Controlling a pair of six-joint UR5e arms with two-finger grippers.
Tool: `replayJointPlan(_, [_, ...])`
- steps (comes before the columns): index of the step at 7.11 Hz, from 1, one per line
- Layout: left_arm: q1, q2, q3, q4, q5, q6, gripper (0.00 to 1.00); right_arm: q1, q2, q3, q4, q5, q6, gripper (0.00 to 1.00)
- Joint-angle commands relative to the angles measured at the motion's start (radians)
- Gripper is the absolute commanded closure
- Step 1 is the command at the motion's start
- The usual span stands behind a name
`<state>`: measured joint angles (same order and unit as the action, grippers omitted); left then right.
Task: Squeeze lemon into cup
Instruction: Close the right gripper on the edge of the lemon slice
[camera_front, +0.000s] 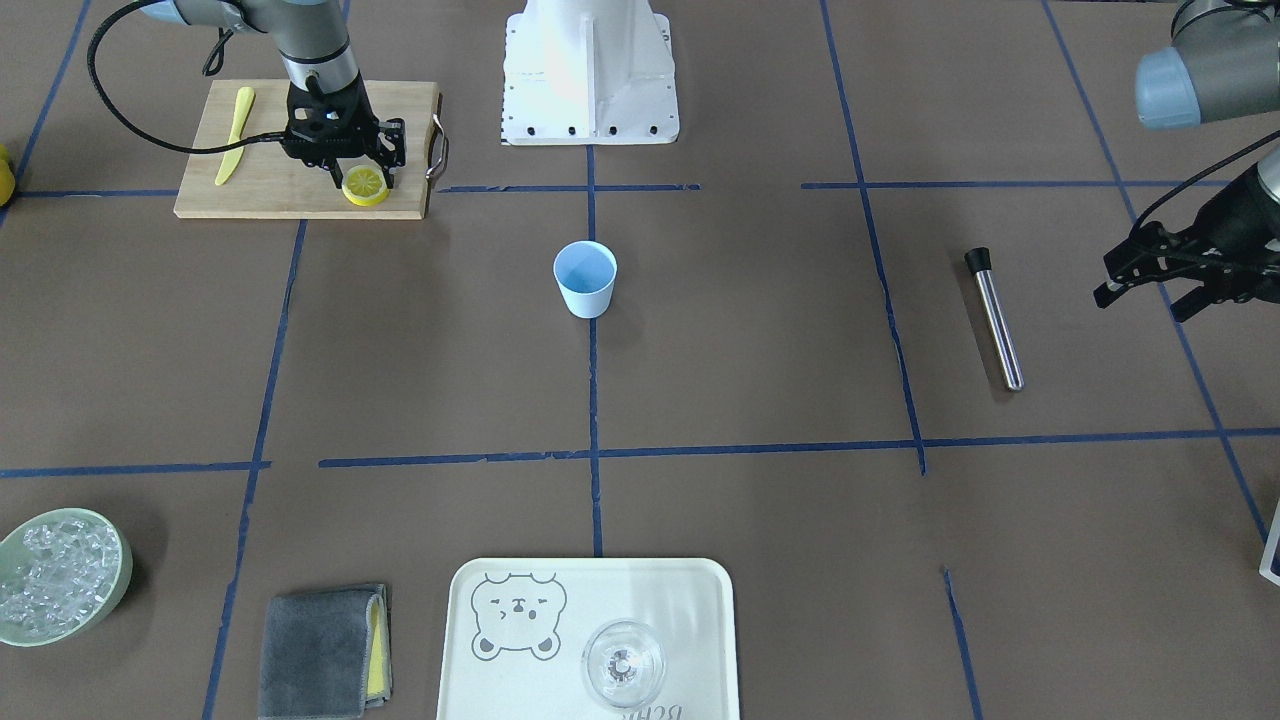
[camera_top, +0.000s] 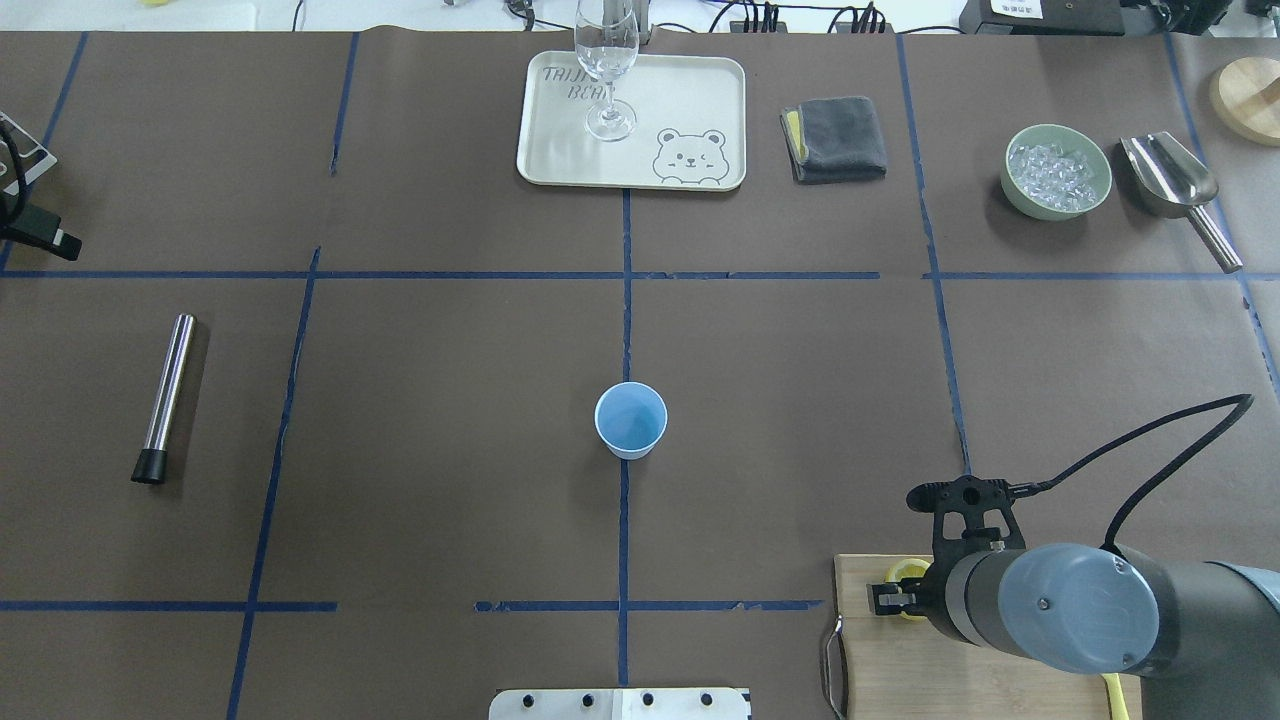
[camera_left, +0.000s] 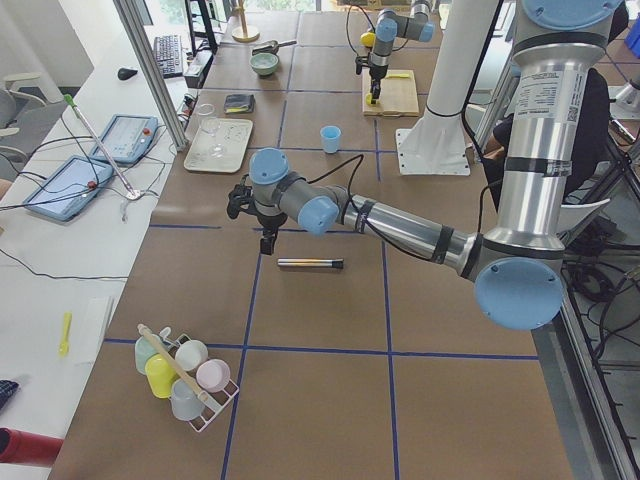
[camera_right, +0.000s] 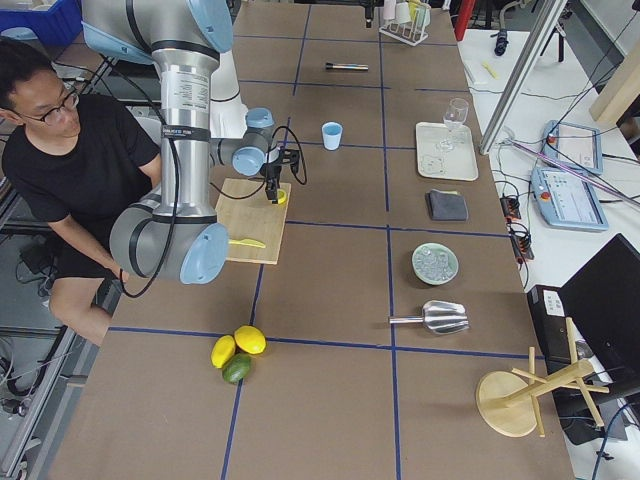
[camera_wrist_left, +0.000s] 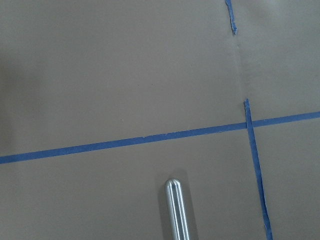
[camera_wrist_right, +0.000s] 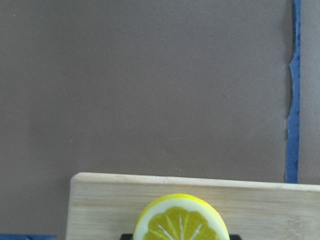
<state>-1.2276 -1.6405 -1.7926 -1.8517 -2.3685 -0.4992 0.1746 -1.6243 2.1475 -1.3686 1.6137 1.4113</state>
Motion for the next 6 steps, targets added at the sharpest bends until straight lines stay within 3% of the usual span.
replayJointPlan(1, [-0.001, -0.001, -0.002, 0.0, 0.0, 0.001, 0.0, 0.0, 0.0, 0.0, -0.001, 0.0, 0.0, 0.34])
replayJointPlan(6, [-0.001, -0.001, -0.004, 0.0, 0.0, 0.001, 0.0, 0.0, 0.0, 0.015, -0.006, 0.0, 0.0, 0.34])
